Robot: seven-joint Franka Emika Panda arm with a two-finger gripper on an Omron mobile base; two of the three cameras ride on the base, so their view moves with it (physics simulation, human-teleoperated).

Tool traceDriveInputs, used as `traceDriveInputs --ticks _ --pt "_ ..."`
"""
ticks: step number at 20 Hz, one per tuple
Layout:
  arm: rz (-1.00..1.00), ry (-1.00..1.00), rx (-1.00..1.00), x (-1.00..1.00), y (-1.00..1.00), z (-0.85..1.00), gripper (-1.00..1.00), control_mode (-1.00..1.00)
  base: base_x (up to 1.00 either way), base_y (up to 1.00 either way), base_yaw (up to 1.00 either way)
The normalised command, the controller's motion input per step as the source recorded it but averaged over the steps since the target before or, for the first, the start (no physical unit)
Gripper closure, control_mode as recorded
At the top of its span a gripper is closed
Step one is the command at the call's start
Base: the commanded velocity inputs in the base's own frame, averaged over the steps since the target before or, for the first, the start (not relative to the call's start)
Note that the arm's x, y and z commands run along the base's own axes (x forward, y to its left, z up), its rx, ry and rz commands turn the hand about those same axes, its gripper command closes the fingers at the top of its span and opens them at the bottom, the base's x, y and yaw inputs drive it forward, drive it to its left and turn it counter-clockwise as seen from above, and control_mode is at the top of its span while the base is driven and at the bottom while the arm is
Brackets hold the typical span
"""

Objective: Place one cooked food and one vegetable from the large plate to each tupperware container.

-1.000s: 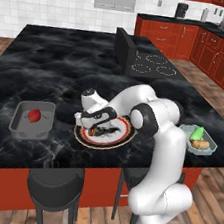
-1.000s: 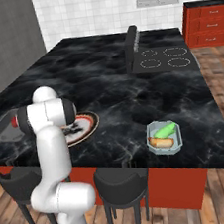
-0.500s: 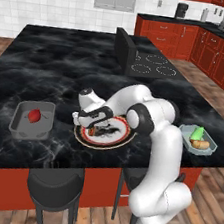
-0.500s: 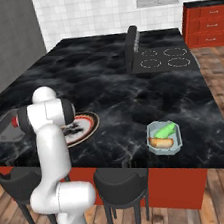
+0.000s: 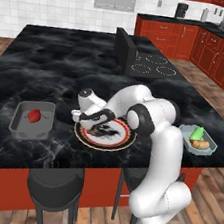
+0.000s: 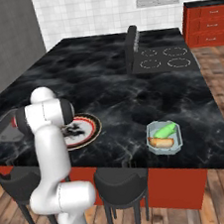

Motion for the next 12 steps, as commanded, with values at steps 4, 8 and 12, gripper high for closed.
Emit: traceDriveInputs --ticks 4,8,12 --pt "0.00 -0.26 0.14 0.00 -0.16 0.81 1.00 -1.00 0.00 0.00 0.00" --pt "0.00 -0.07 0.23 0.00 -0.15 1.00 1.00 -1.00 0.00 0.00 0.00" --pt "0.01 0.00 0.16 -0.14 0.11 1.00 1.00 -1.00 0.00 0.00 0.00"
